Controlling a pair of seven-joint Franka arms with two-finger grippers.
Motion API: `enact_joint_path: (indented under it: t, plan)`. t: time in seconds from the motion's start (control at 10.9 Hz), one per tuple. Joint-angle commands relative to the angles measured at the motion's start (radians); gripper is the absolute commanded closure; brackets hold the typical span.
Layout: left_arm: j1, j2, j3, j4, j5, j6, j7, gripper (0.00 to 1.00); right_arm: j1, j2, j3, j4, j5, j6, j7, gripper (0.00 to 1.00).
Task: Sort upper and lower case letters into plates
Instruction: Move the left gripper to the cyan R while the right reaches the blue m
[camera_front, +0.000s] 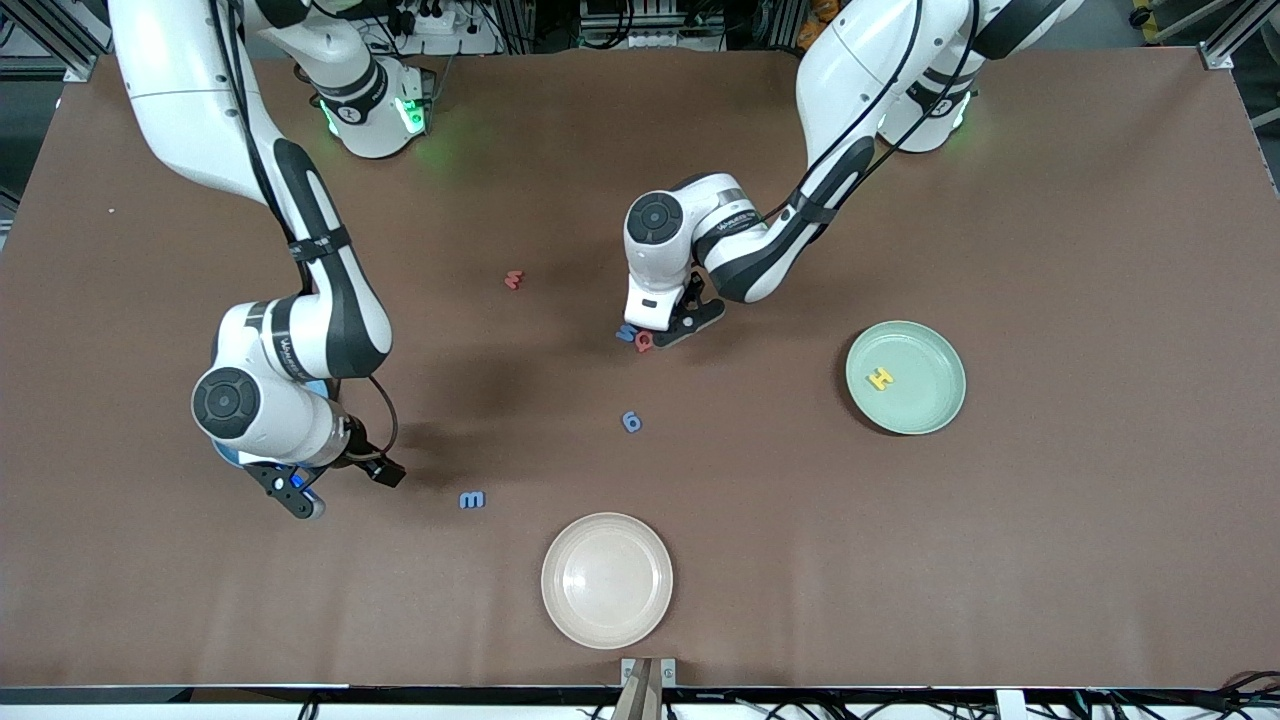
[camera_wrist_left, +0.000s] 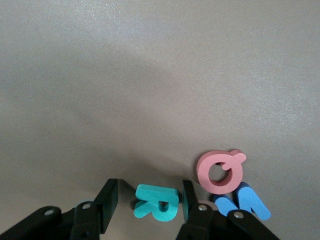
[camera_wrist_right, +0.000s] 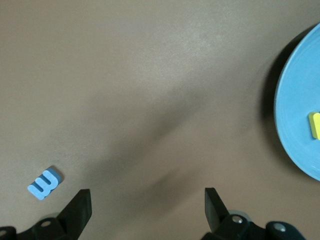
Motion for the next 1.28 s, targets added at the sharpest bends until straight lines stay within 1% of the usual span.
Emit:
enact_joint_path:
  t: [0.0,0.09,0.28,0.46,0.64,1.01,1.19]
  plan:
    - [0.000,0.014,-0.003,0.017,0.031,-0.009,-0.010,0.40,0.018,0.015,0.004,0.034,0.011,-0.007,-0.008,0.00]
    - [-0.001,0.014,-0.003,0.017,0.029,-0.009,-0.010,0.40,0.025,0.018,0.019,0.042,0.011,-0.009,-0.006,0.00]
    - [-0.003,0.014,-0.004,0.020,0.025,-0.006,-0.015,0.44,0.035,0.019,0.024,0.042,0.006,-0.010,-0.008,0.00]
    - [-0.001,0.011,-0.018,0.023,0.020,-0.006,-0.019,0.44,0.035,0.016,0.028,0.078,0.012,-0.016,-0.008,0.00]
    - [0.000,0.011,-0.020,0.025,0.020,-0.006,-0.019,0.47,0.039,0.018,0.048,0.086,0.011,-0.015,-0.008,0.00]
    - [-0.001,0.011,-0.018,0.023,0.021,-0.006,-0.012,0.46,0.035,0.018,0.050,0.109,0.014,-0.007,-0.008,0.00]
    - [0.008,0.013,-0.020,0.019,0.020,0.035,-0.007,0.47,0.037,0.018,0.050,0.112,0.012,-0.006,-0.005,0.00]
